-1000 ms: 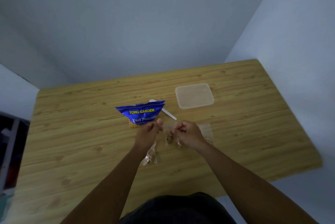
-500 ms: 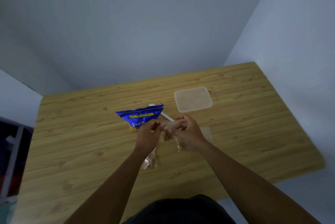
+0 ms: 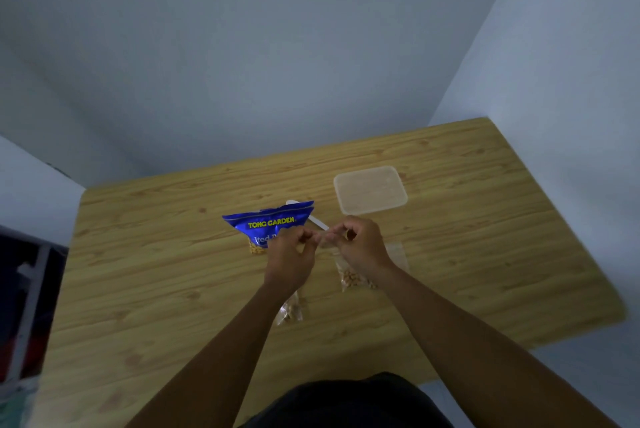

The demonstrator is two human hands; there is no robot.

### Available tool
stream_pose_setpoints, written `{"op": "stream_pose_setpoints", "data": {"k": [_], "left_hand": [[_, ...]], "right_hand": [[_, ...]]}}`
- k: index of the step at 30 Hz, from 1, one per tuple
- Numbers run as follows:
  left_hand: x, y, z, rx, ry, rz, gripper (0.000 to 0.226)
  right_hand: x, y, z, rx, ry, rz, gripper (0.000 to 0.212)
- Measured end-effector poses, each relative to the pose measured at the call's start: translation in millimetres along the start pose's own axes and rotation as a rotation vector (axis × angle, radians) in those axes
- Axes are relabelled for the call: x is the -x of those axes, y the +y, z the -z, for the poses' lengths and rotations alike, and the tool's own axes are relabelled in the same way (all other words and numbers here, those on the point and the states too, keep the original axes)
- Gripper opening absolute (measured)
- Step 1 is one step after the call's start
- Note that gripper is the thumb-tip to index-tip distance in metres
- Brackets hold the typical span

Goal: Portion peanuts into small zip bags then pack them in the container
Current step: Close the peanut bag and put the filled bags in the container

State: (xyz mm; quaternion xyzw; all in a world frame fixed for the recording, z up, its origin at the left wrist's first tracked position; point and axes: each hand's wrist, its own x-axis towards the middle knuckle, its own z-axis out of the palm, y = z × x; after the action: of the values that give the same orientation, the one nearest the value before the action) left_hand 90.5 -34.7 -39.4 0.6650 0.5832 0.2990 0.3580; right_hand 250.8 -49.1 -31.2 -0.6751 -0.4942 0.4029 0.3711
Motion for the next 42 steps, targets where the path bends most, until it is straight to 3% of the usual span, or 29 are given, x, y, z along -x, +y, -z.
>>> {"op": "stream_pose_setpoints", "data": {"k": [2,6,13,17,20,23,26,32,38,42], "left_hand": [[1,0,-3,-0.033,-0.005,-0.024,0.005],[0,1,-5,-0.051,-0.003,-0.032,0.006],[0,8,-9,-0.001,0.004,0.010,0.006],[2,10,-14,0.061,-0.004,0.061,0.007],[2,5,-17,0.137,-0.006,0.173,0.011],[1,0,-19,0.237,-0.116,0.268,0.012],[5,-12,-15,0.227,-0.169,0.327,0.018],[27,-69,12,-0.149,-0.053,0.424,0.012],[40,-99,17,-0.371,-0.187,0.585,0.045],[44,-98,10,-0.463,-0.235,0.487,0.026]], "right_hand": [[0,0,1,-0.004,0.008,-0.019,0.022],[2,0,3,-0.108,0.029,-0.077,0.008],[1,5,10,-0.266,0.075,-0.233,0.018],[3,17,13,-0.319,0.024,-0.321,0.005],[4,25,17,-0.316,-0.091,-0.320,0.012],[2,31,20,-0.297,-0.136,-0.339,0.013],[0,40,27,-0.169,-0.114,-0.357,0.017],[-5,70,46,0.185,-0.015,-0.362,0.010],[0,79,41,0.450,0.077,-0.299,0.020],[9,76,28,0.645,0.177,-0.069,0.034]]}}
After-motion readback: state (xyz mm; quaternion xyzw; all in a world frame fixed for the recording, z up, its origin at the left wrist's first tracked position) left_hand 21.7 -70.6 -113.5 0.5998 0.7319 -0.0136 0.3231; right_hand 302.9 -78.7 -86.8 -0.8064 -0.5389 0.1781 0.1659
